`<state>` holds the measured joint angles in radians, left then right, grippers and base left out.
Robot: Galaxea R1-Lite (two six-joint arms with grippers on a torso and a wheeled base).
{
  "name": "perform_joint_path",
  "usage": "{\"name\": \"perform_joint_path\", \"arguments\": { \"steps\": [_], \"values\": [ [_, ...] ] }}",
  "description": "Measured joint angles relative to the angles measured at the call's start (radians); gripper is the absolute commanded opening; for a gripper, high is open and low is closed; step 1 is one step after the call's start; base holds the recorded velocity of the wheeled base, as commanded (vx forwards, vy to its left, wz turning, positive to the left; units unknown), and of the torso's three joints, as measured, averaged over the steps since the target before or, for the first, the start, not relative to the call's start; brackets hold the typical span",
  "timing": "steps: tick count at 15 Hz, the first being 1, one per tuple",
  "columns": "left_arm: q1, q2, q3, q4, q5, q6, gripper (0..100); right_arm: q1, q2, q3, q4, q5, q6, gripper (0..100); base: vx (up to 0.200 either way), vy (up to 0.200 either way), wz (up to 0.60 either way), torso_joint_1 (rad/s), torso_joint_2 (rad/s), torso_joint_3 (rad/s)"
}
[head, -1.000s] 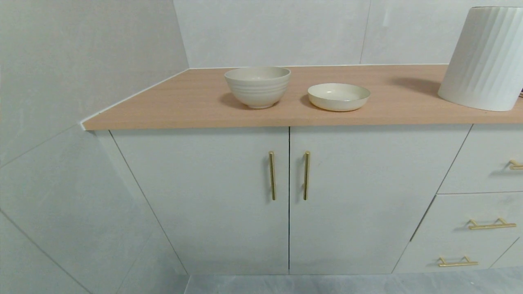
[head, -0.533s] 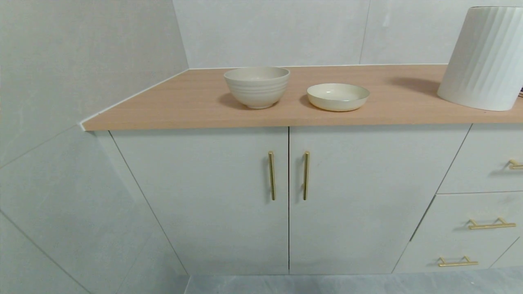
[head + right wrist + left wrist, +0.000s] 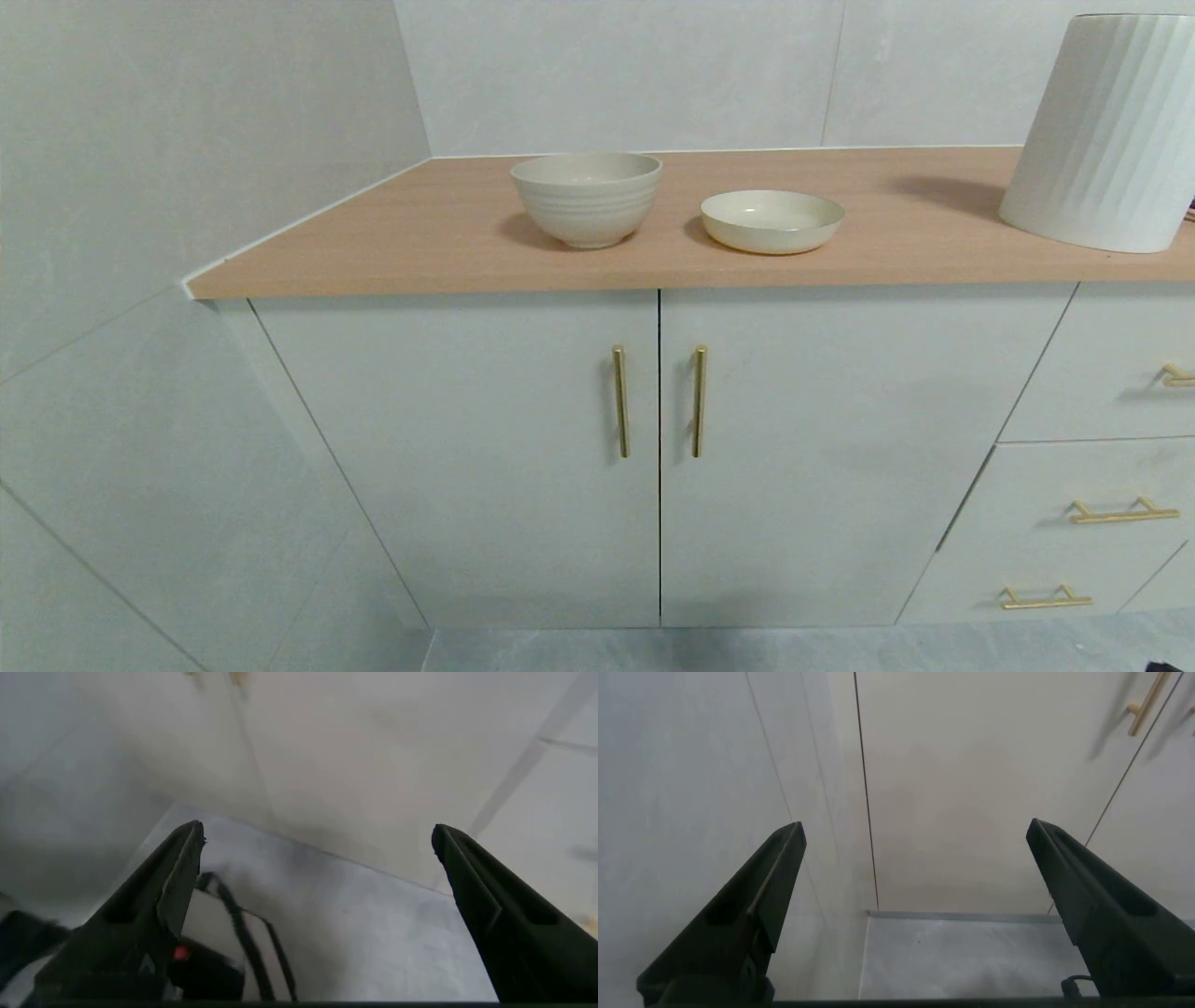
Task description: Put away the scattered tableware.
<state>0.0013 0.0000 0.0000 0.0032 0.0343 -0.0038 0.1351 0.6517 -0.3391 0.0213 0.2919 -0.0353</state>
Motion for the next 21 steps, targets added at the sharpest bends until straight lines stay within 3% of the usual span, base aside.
{"name": "perform_joint_path", "arguments": {
  "steps": [6, 9, 13, 21],
  "values": [
    [0.0, 0.0, 0.0, 0.0, 0.0, 0.0, 100, 0.213, 0.588, -0.238, -0.357, 0.011, 0.089, 100, 0.0, 0.0, 0.0, 0.0, 0.0, 0.0],
    [0.0, 0.0, 0.0, 0.0, -0.001, 0.001, 100, 0.322, 0.803, -0.408, -0.422, 0.016, 0.148, 100, 0.0, 0.0, 0.0, 0.0, 0.0, 0.0],
    [0.0, 0.0, 0.0, 0.0, -0.001, 0.004, 100, 0.371, 0.992, -0.555, -0.436, 0.015, 0.158, 100, 0.0, 0.0, 0.0, 0.0, 0.0, 0.0],
    [0.0, 0.0, 0.0, 0.0, -0.001, 0.002, 100, 0.453, 1.226, -0.655, -0.596, 0.01, 0.158, 100, 0.0, 0.0, 0.0, 0.0, 0.0, 0.0]
  ]
}}
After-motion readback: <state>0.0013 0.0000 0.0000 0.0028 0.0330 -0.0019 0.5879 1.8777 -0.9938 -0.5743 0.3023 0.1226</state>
